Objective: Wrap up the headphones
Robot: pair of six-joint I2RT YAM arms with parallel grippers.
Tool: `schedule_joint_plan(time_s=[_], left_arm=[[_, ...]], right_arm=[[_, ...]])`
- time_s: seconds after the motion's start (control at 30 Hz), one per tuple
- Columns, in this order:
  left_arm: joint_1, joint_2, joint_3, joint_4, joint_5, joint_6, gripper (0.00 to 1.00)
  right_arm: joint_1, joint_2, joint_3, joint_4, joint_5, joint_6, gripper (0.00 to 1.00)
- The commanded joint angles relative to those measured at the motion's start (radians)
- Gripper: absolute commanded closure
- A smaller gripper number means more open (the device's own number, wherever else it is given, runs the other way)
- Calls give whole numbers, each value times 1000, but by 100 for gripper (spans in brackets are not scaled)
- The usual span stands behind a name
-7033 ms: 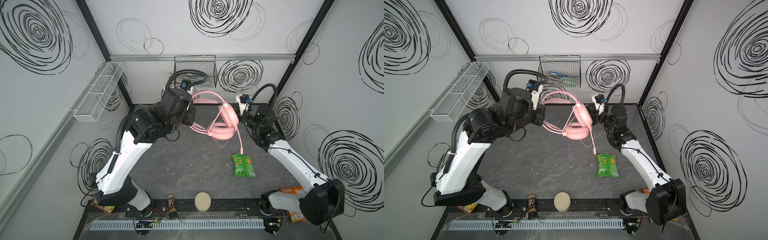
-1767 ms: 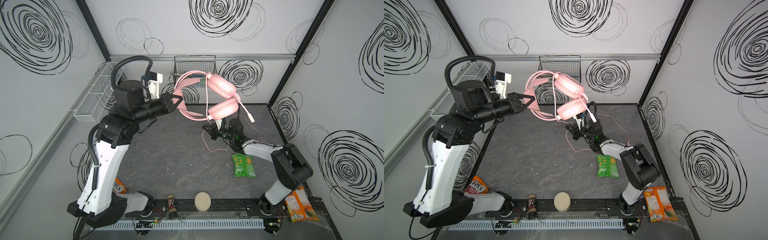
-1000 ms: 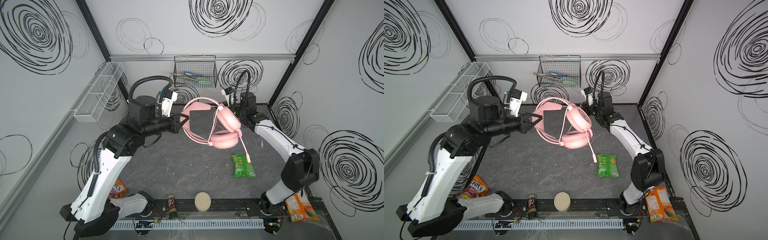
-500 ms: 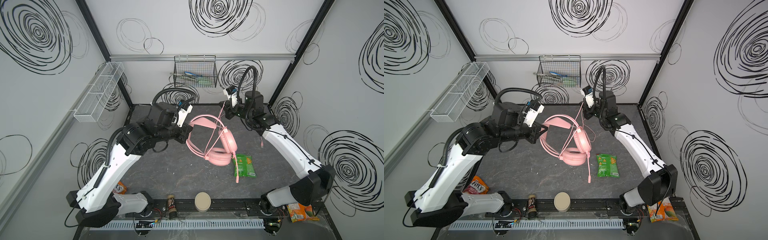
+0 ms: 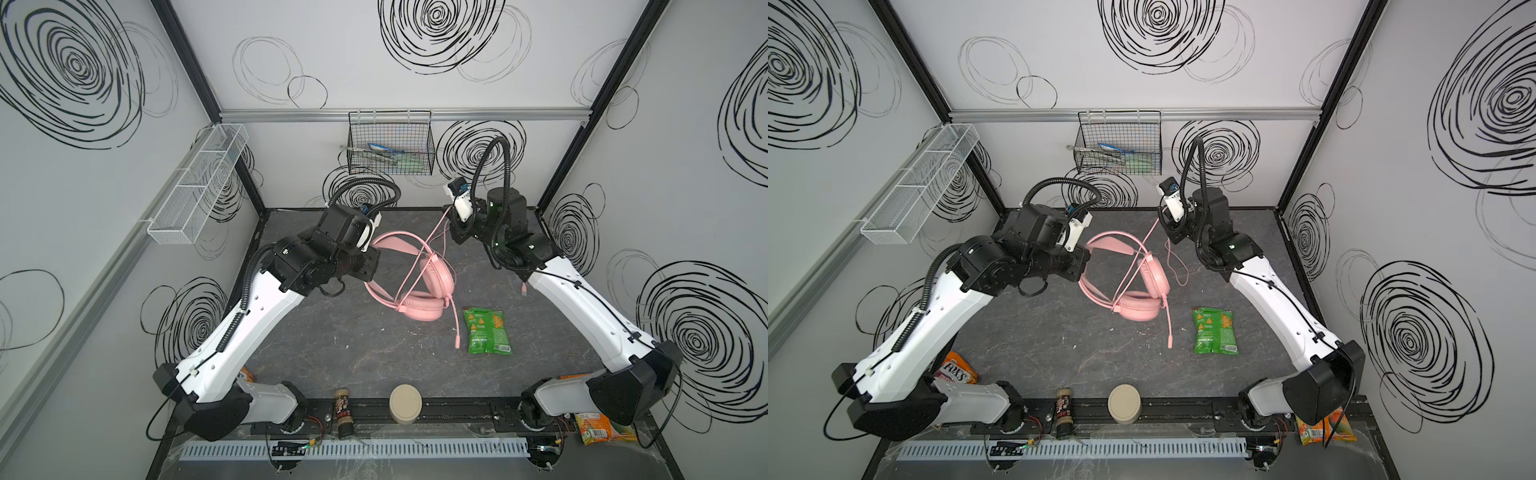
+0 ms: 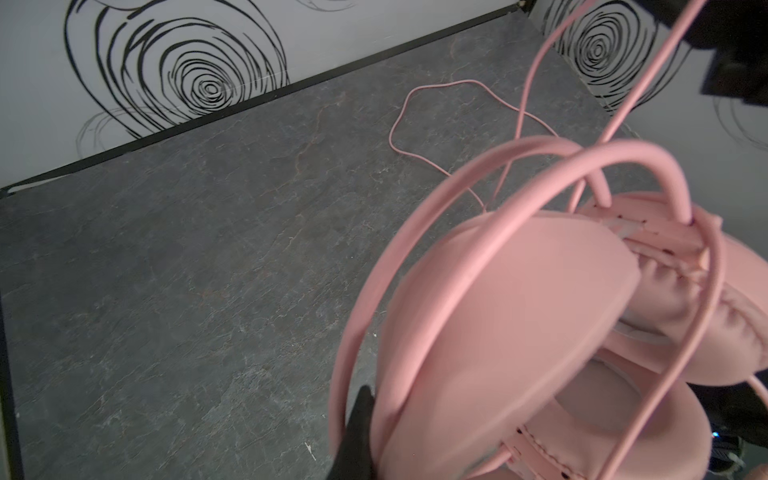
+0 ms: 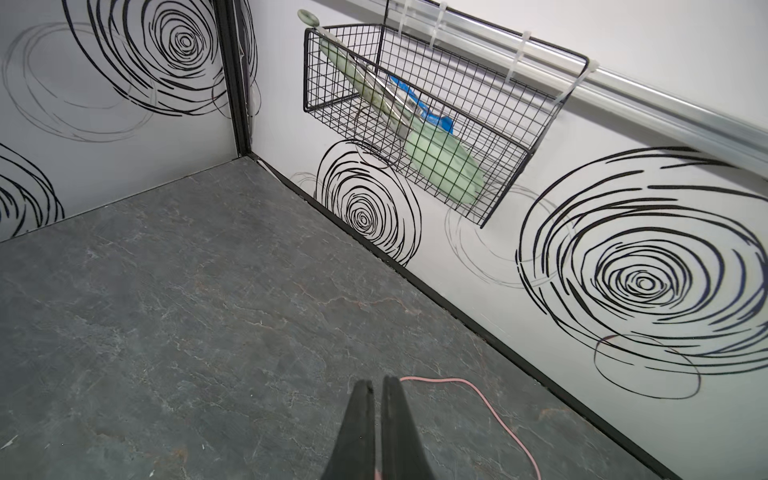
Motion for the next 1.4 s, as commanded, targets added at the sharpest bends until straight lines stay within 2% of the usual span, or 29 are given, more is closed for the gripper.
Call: schedule_joint_plan(time_s=[0.0, 0.2, 0.37, 0.5, 0.57, 0.73, 0.83, 1.0, 1.17, 1.27, 1.37], left_arm=[[29, -12, 10, 55, -51, -55, 100], [61, -24, -16, 100, -149, -130, 100], [55, -47, -52, 122, -312, -194, 100], [53, -79, -107, 160, -366, -244, 100], [49, -84, -118, 171, -391, -264, 100], [9, -91, -112, 205, -502, -304, 100], [-28, -81, -108, 205, -572, -306, 100], [-27, -91, -143, 240, -566, -340, 100], [40, -110, -168, 294, -514, -394, 100], [49, -107, -145, 304, -569, -395, 100], [44, -100, -121, 314, -636, -375, 100]], right_arm=[[39, -37, 1, -1, 76, -62, 96], [127, -57, -10, -18, 108, -143, 94], [177, -73, -1, -36, 86, -149, 93], [233, -59, 28, -75, 76, -137, 93], [273, -43, 46, -101, 107, -136, 93], [393, 27, 100, -190, 278, -181, 96], [411, 44, 130, -212, 295, -154, 96], [419, 74, 207, -271, 288, -79, 95], [428, 100, 286, -338, 303, -27, 94], [445, 114, 320, -374, 353, -36, 93], [490, 140, 331, -402, 491, -92, 93]])
